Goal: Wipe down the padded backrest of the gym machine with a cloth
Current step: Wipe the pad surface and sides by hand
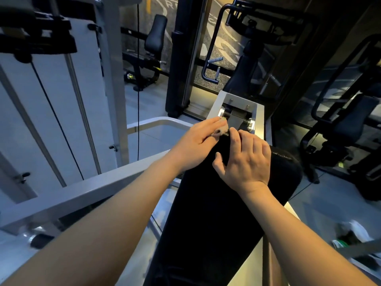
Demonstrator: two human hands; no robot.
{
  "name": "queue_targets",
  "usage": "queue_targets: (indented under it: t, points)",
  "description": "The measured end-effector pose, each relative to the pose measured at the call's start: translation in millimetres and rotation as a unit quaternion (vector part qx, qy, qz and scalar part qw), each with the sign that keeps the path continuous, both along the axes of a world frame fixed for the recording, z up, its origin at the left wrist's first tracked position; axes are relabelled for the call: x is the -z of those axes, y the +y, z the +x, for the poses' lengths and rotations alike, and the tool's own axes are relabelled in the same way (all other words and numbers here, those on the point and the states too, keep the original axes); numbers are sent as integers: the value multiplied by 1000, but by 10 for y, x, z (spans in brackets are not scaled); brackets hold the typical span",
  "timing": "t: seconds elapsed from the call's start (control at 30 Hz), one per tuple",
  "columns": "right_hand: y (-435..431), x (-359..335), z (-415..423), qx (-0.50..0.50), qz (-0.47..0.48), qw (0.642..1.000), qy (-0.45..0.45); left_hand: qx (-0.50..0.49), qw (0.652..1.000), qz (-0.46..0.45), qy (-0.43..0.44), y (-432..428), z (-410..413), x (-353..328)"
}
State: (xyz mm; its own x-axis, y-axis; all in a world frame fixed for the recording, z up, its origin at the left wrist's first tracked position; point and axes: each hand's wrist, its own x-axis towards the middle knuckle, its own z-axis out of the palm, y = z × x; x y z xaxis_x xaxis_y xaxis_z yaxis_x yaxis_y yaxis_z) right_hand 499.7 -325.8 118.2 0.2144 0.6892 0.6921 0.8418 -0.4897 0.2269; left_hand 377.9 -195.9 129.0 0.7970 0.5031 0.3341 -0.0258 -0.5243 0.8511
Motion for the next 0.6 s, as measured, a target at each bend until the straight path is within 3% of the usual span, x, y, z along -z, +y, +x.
queue_targets:
  t: [0.1,0.13,0.27,0.6]
  points:
    - [-2,-5,7,4,1,1000,6,-25,992,-121,-35,-57,-27,-83]
    - [2,-2,10,3,-1,1000,5,-47,991,-121,-17,-22,40,-144]
    - [1,0,15,-1,1,1000,9,-59,996,12,72,59,239,-220]
    - [-3,34,38,7,-11,1000,-2,-47,988,-76,-128,105,211,226]
